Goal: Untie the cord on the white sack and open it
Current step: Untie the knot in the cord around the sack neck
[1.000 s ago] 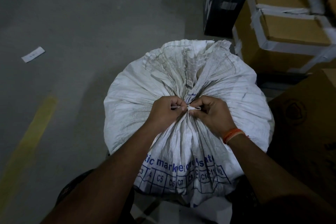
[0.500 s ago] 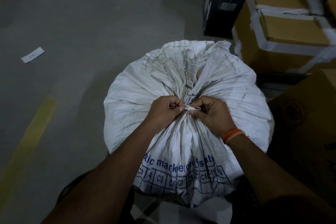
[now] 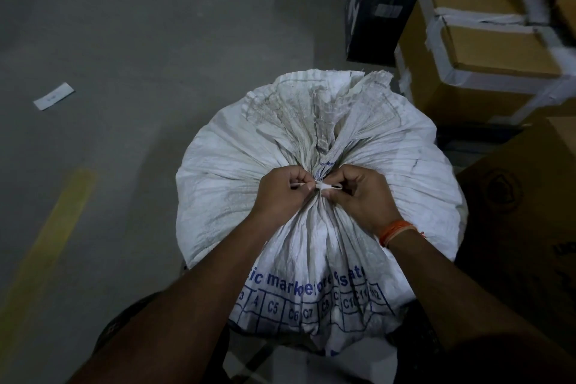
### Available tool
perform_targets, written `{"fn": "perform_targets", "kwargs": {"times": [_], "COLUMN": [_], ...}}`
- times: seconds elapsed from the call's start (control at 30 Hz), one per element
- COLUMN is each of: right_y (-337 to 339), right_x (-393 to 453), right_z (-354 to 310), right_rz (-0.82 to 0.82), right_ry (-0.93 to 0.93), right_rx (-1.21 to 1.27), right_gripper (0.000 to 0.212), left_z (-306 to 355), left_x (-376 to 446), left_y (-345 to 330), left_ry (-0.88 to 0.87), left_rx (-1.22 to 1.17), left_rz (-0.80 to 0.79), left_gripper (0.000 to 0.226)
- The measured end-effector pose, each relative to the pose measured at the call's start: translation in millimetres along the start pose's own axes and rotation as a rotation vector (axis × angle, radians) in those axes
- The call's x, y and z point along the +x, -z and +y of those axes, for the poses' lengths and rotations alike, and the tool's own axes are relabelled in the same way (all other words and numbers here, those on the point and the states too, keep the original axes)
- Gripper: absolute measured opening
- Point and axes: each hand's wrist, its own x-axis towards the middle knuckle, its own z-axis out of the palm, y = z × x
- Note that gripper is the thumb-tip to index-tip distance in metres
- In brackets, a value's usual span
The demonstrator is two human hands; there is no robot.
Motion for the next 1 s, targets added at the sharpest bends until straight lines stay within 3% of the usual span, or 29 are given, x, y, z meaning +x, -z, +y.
{"fn": "perform_targets", "kwargs": {"times": [0.37, 0.53, 0.67, 1.0], "right_y": [0.5, 0.7, 0.5, 0.7], "right_x": [0.8, 0.1, 0.5, 0.5], "right_z": [1.3, -2.4, -2.8, -0.1], "right_rz": [-0.016, -0.026, -0.020, -0.020], "right_ry": [-0.001, 0.017, 0.007, -0.022], "right_rx": [-0.002, -0.008, 0.007, 0.003], "right_gripper": [0.013, 0.013, 0.014, 0.015], "left_z": [4.5, 0.9, -2.3, 0.8], "left_x": [-1.8, 2.3, 4.3, 0.2], "left_y": [-5.3, 7.4, 17.0, 6.3], "left_ry": [-0.041, -0.022, -0.037, 0.007], "left_rx": [0.032, 0.051, 0.123, 0.003], "left_rz": [0.004, -0.094, -0.092, -0.057], "left_gripper": [0.016, 0.002, 0.005, 0.012]}}
